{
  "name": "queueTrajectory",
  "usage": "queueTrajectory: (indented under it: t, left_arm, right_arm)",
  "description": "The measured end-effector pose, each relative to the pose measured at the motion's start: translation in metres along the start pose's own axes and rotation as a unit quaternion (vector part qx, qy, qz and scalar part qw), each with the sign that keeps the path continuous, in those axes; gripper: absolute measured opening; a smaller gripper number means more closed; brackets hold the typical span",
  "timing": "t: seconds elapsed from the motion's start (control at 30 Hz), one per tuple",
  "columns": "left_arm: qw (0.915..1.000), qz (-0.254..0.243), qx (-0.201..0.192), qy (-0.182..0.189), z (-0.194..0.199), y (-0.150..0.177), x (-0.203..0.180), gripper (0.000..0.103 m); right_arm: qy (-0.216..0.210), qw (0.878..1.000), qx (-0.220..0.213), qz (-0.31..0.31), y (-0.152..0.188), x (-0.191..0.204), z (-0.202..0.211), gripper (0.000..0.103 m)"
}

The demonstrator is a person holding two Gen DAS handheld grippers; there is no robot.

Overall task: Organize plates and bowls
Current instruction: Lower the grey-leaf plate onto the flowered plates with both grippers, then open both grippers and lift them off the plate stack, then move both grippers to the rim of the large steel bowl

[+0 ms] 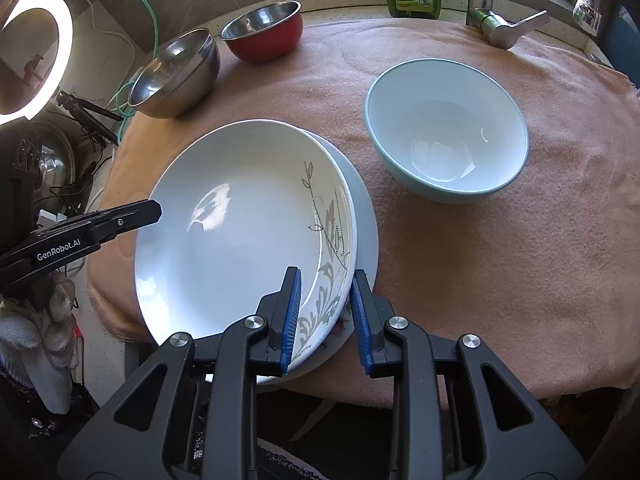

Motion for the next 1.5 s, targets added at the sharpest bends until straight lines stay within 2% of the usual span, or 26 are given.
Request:
queueTrajectory:
  t: [0.53,0.73,0.87,0.93,0.97,1.0,1.1,1.13,1.17,1.2,1.5]
  left_arm:
    - [0.9999,0.012,-0.006,-0.001,0.003,-0.001,0.004,0.011]
    - [0.9998,0.015,-0.012,-0.002,0.008,-0.003,0.006,0.014]
    - [0.9996,0.019,-0.021,-0.006,0.014,-0.005,0.009,0.015]
    - [0.9994,0.022,-0.025,-0.008,0.017,-0.007,0.012,0.022]
    - [0.9993,0.024,-0.028,-0.009,0.018,-0.008,0.013,0.031]
    - [0.9992,0.026,-0.030,-0.012,0.020,-0.009,0.015,0.040]
    - [0.9983,0.034,-0.043,-0.020,0.028,-0.013,0.022,0.053]
    - [0.9981,0.033,-0.046,-0.023,0.030,-0.015,0.024,0.056]
    - [0.9981,0.033,-0.046,-0.027,0.031,-0.016,0.026,0.064]
    - [0.9978,0.035,-0.048,-0.031,0.033,-0.018,0.029,0.067]
    - [0.9944,0.068,-0.071,-0.039,0.048,-0.037,0.062,0.067]
  right_arm:
    - [0.001,1.000,0.005,0.015,0.000,0.004,-0.002,0.031]
    - [0.004,1.000,-0.010,0.017,-0.006,0.004,0.005,0.033]
    - [0.012,0.999,-0.033,0.020,-0.015,0.005,0.017,0.056]
    - [0.009,0.999,-0.044,0.021,-0.021,0.006,0.023,0.066]
    - [0.007,0.999,-0.048,0.022,-0.024,0.007,0.025,0.073]
    - [0.009,0.998,-0.053,0.022,-0.027,0.007,0.027,0.076]
    - [0.005,0.998,-0.061,0.024,-0.036,0.010,0.032,0.085]
    - [0.001,0.998,-0.063,0.025,-0.039,0.012,0.033,0.085]
    - [-0.003,0.998,-0.063,0.026,-0.043,0.014,0.034,0.085]
    - [-0.006,0.998,-0.064,0.026,-0.047,0.017,0.035,0.085]
    - [-0.035,0.995,-0.078,0.045,-0.085,0.050,0.042,0.085]
Point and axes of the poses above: each gripper's, at about its wrist camera, not at the fingertips, and z roughly against the way its jaws point, x to its left, y to its underside, the point moved 9 cm from there along -z, roughly the way its jaws point, and after that the axes turned 2 degrees about -y, right-handed, at the moved point
